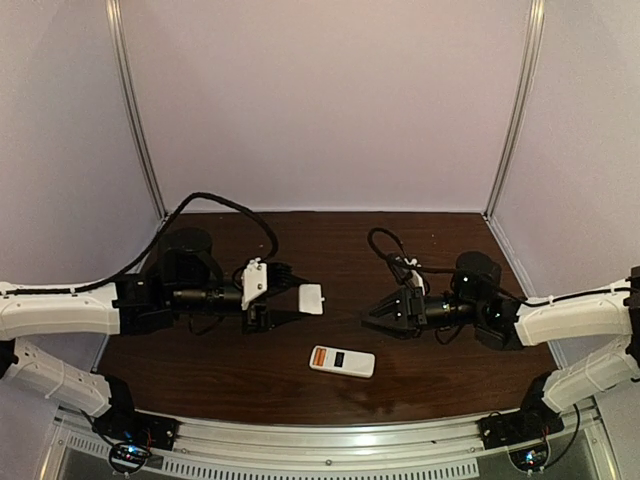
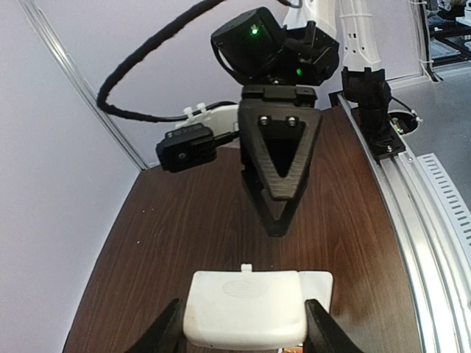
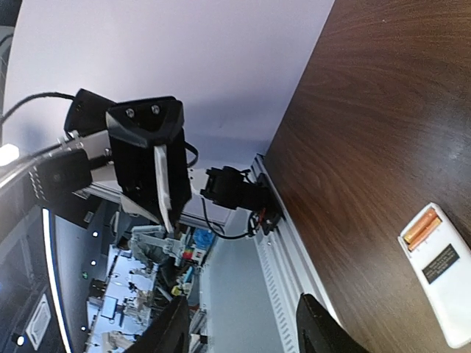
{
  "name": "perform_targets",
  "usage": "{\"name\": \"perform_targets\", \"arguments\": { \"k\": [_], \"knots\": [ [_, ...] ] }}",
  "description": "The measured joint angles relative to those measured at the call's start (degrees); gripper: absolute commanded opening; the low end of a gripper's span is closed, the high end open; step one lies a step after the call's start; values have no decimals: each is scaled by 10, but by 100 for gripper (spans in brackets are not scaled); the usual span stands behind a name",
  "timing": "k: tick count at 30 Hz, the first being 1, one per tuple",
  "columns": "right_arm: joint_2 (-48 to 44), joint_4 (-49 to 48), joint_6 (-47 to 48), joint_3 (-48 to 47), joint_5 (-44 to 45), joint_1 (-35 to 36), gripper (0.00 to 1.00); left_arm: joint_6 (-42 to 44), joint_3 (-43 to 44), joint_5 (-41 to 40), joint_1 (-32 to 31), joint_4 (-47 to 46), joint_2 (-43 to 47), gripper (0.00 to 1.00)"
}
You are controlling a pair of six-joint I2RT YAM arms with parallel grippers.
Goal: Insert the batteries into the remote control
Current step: Pass from the right arm to the left, then hold the remote control without the battery cover at the center of the board.
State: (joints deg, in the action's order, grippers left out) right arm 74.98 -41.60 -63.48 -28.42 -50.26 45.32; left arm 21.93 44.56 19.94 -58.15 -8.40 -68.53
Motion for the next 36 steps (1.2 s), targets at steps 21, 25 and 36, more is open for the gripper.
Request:
{"name": "perform_targets", "arguments": {
  "k": [21, 25, 36],
  "knots": [
    [126, 207, 116, 46, 63, 61, 38, -44, -72, -26, 9, 30, 30, 23],
    [141, 202, 127, 33, 65, 44, 37, -55, -72, -27, 9, 45, 24, 23],
    [149, 205, 159, 14, 66, 8, 37, -65, -71, -40, 8, 100, -47, 22]
  ]
}}
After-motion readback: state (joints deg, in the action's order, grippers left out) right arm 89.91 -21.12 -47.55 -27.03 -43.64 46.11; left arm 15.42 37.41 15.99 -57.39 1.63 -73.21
